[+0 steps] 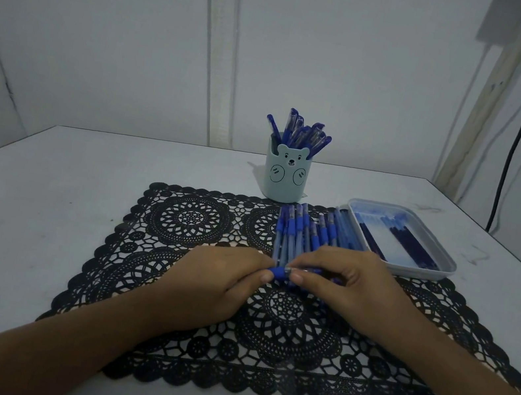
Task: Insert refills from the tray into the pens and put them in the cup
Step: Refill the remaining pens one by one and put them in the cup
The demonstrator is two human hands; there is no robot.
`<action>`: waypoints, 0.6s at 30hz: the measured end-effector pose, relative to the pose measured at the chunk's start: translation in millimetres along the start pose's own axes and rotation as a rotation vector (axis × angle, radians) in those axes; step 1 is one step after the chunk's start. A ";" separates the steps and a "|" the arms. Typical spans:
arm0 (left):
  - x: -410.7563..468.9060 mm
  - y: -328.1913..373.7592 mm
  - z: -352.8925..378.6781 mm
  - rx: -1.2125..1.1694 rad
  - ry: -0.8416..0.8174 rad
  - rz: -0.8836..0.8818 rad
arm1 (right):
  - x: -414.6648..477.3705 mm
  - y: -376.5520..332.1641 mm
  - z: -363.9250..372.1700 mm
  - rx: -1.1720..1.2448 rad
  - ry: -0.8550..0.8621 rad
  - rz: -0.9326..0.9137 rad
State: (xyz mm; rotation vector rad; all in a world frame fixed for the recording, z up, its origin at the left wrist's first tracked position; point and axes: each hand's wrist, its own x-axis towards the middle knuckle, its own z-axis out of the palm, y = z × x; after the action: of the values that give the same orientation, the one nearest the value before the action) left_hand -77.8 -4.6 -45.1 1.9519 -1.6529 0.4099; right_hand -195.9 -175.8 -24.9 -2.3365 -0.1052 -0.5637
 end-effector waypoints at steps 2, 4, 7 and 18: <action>0.1 1.1 0.5 0.005 0.003 -0.008 | 0.9 0.7 0.7 -0.014 0.011 -0.014; 1.6 2.3 1.6 0.017 -0.007 -0.061 | 1.7 0.5 2.5 -0.034 0.030 -0.035; 4.9 0.7 4.7 0.010 -0.020 -0.134 | 4.5 7.7 4.7 -0.026 0.142 -0.019; 69.8 -4.9 -43.2 -0.125 0.403 -0.316 | 14.0 36.6 10.8 -0.517 -0.030 0.120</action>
State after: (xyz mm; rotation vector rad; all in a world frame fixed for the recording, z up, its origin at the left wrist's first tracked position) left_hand -54.1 -35.4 27.4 1.8481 -1.0734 0.5204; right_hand -170.8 -196.8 -49.1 -2.8274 0.1887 -0.5436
